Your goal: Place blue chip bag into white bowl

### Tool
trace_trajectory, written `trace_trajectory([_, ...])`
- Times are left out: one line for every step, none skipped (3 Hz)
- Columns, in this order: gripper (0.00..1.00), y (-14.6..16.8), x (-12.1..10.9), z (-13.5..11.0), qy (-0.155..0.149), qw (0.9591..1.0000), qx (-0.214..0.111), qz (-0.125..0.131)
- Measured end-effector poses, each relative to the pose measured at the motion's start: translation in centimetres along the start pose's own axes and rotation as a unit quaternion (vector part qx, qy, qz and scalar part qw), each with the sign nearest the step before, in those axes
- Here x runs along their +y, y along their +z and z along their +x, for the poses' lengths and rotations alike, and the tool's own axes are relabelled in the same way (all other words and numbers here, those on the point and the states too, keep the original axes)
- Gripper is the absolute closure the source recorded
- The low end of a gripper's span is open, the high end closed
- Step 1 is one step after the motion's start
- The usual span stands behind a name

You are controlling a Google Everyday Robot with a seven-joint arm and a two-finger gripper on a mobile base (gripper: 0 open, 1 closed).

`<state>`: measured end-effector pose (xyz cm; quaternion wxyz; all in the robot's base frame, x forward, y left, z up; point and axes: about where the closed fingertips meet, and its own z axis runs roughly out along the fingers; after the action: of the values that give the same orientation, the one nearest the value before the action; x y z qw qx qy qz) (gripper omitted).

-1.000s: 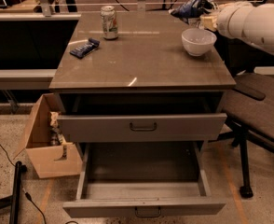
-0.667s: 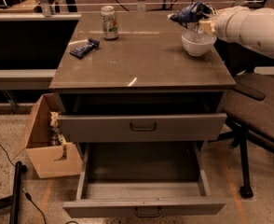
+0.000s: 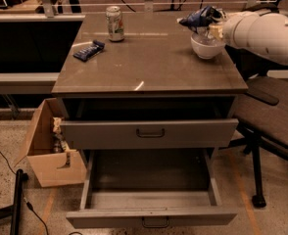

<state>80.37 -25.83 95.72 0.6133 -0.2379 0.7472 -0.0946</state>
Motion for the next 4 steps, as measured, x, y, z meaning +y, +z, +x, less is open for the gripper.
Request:
trace_trajectory([0.11,-0.2,0.2,0.2,0.001,1.0,0.005,0.0])
trace_trajectory([0.0,-0.3,0.4,0.3,0.003,1.0,0.006,0.003])
trace_trajectory([0.0,-1.1,-0.6,-0.1,0.004,0.9998,0.006,0.02])
trace_trajectory([0.0,-3.4,-2.4,-1.1,0.003,0.9989,0.008,0.047])
